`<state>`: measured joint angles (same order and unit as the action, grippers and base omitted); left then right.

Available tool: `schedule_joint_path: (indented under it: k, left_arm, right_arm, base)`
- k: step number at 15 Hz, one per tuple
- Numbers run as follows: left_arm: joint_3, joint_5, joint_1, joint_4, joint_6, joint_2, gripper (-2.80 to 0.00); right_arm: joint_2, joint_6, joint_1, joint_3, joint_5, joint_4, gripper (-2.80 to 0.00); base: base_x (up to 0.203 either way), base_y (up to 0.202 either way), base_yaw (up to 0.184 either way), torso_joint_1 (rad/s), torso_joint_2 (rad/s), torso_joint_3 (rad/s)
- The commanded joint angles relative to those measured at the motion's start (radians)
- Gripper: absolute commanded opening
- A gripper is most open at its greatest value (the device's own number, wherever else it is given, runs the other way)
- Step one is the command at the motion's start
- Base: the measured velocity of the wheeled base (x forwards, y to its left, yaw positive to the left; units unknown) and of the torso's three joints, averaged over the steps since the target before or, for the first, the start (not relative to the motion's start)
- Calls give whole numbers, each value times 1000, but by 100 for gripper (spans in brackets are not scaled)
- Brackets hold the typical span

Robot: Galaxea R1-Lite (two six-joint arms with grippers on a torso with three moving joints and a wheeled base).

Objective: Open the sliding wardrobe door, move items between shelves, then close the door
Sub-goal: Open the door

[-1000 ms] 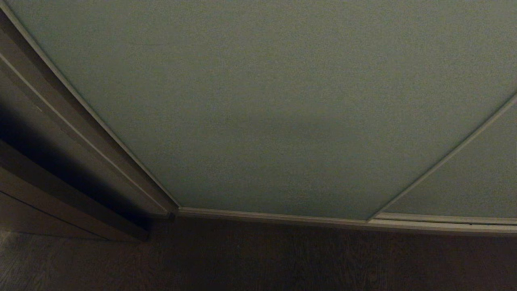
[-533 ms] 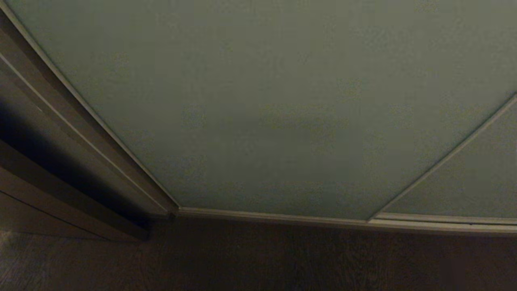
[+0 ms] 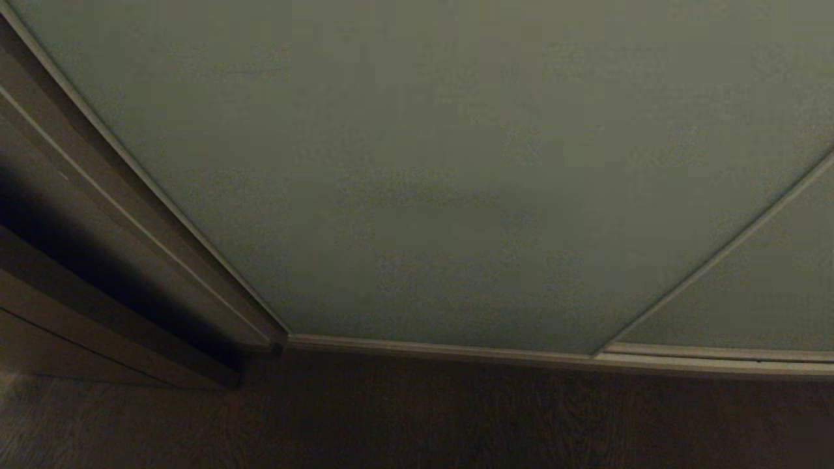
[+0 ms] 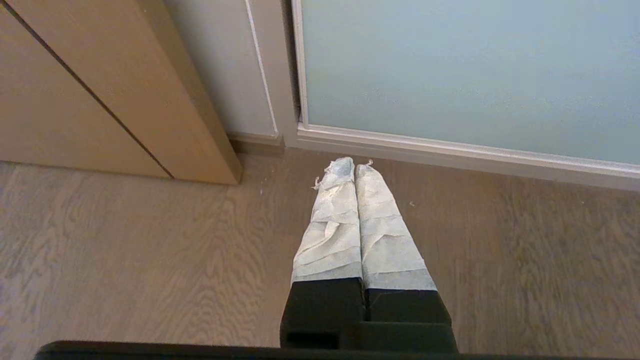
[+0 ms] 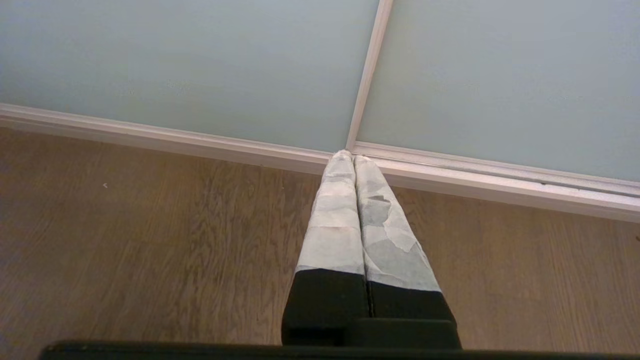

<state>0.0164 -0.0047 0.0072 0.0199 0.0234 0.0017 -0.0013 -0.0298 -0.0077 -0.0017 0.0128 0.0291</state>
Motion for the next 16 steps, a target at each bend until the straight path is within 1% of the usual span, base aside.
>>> schedule_joint_path:
  k: [1, 10, 13, 15, 16]
  left_arm:
    - [0, 0, 0, 1, 1, 0, -280]
    - [-1, 1, 0, 0, 0, 0, -280]
    - [-3, 1, 0, 1, -17, 1, -280]
    - [-11, -2, 0, -15, -50, 1, -280]
    - [-15, -3, 0, -30, -32, 0, -280]
  right_arm:
    - [0, -1, 0, 0, 1, 0, -280]
    - [0, -1, 0, 0, 1, 0, -280]
    - [0, -1, 0, 0, 1, 0, -280]
    - [0, -1, 0, 0, 1, 0, -280]
    - [0, -1, 0, 0, 1, 0, -280]
  base:
    - [0, 0, 0, 0, 0, 0]
    - [0, 0, 0, 0, 0, 0]
    - [0, 0, 0, 0, 0, 0]
    - [0, 0, 0, 0, 0, 0]
    - [0, 0, 0, 0, 0, 0]
